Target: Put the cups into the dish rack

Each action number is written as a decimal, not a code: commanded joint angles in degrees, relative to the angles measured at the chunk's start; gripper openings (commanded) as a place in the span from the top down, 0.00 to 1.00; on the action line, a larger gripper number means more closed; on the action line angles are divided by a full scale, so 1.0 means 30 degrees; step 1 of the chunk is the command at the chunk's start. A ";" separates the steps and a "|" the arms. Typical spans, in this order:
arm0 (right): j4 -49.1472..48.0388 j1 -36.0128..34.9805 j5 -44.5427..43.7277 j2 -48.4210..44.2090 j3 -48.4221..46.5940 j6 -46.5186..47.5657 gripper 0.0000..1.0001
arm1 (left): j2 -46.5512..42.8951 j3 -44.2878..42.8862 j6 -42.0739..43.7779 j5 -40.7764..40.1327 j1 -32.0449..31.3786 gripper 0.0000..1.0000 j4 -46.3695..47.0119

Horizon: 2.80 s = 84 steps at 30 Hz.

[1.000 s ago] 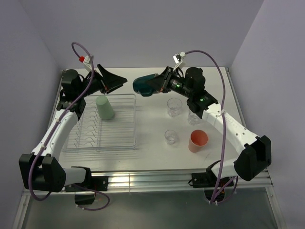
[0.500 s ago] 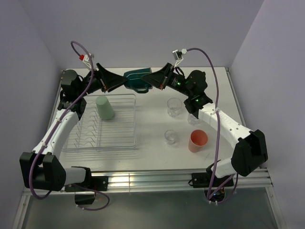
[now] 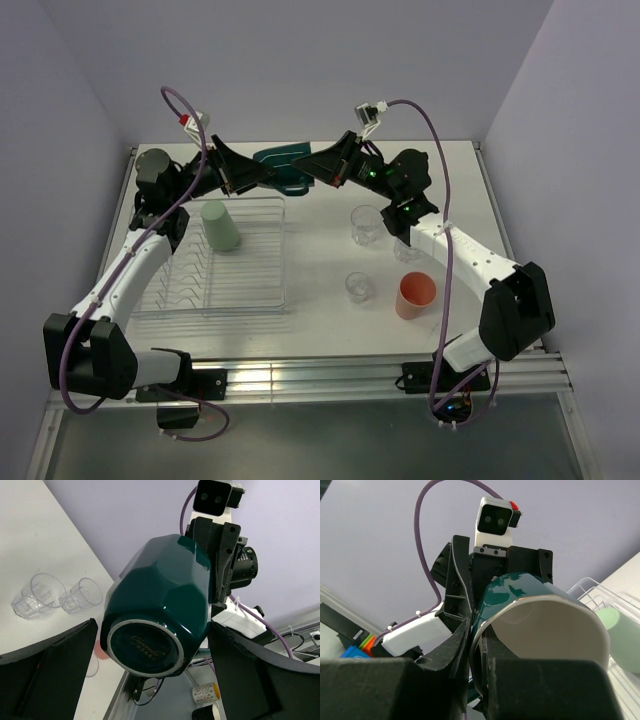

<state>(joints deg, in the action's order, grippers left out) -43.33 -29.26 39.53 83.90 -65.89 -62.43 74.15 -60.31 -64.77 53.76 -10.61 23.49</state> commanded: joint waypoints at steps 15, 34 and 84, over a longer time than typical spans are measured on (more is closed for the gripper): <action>-0.4306 -0.0297 0.0418 0.0481 -0.0069 -0.0957 1.00 | 0.0098 0.0271 -0.0763 0.0069 -0.0242 0.01 0.2220; -0.3752 -0.0707 0.0213 0.0862 -0.0215 -0.0166 1.00 | 0.0186 0.0593 -0.1524 0.0420 -0.0535 0.54 0.3070; 1.3154 0.0113 -1.0979 -0.3035 -0.0069 0.9385 0.49 | 0.2001 -1.0332 1.4090 -1.9375 -0.3932 1.00 -2.3471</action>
<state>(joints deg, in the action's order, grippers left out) -4.62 -29.30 8.54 75.07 -63.00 -36.40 80.23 -86.52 -25.56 5.48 -21.26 -45.60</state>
